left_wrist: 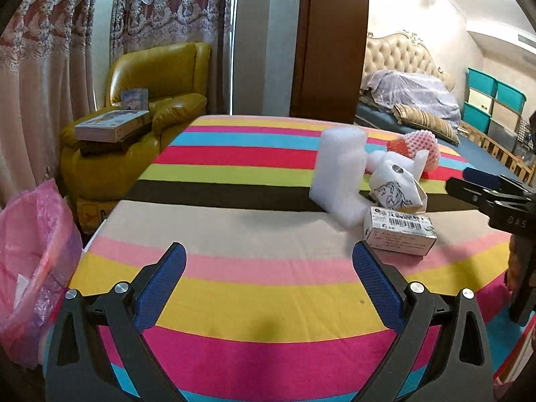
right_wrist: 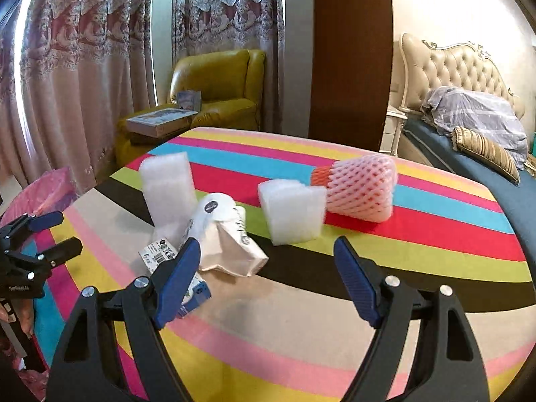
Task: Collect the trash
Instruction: 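Grasp the white paper cup with the right tool while the left tool grasps the small printed box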
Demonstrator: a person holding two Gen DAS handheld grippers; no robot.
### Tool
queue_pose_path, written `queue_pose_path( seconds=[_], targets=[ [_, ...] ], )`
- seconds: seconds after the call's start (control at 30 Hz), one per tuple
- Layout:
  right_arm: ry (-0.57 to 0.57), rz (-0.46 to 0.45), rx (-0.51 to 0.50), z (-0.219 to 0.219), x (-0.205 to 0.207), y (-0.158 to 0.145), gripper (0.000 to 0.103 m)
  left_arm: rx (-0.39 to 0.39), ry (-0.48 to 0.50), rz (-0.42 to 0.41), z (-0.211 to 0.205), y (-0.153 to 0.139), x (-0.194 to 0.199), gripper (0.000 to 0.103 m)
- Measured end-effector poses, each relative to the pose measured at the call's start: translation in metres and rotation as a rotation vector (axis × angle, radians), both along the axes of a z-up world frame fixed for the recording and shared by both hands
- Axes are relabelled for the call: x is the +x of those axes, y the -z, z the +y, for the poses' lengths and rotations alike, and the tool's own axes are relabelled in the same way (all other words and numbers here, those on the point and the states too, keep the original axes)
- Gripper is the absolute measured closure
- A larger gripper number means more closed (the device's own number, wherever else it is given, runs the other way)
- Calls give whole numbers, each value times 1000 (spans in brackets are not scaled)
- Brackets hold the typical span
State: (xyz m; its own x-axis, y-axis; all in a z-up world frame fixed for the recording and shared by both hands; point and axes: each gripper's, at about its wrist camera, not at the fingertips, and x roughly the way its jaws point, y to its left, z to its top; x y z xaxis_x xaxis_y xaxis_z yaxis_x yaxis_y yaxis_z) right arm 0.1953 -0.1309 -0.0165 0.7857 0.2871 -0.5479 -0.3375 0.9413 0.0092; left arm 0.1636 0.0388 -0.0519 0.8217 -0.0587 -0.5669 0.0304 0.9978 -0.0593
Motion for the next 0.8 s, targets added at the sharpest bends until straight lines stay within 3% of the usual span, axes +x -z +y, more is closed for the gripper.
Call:
queue_pose_path(
  seconds=[0.4, 0.67, 0.7, 0.73, 0.8],
  targets=[
    [-69, 60, -58, 70, 34, 0, 21, 21, -4, -17, -2, 0, -5, 9],
    [-43, 161, -102, 80, 56, 17, 21, 14, -4, -20, -1, 0, -6, 9],
    [-46, 171, -107, 79, 56, 18, 23, 15, -5, -21, -1, 0, -6, 9],
    [-54, 173, -108, 77, 53, 19, 36, 15, -4, -20, -1, 0, -6, 9],
    [-63, 165, -96, 73, 46, 18, 38, 16, -5, -20, -1, 0, -6, 9]
  ],
)
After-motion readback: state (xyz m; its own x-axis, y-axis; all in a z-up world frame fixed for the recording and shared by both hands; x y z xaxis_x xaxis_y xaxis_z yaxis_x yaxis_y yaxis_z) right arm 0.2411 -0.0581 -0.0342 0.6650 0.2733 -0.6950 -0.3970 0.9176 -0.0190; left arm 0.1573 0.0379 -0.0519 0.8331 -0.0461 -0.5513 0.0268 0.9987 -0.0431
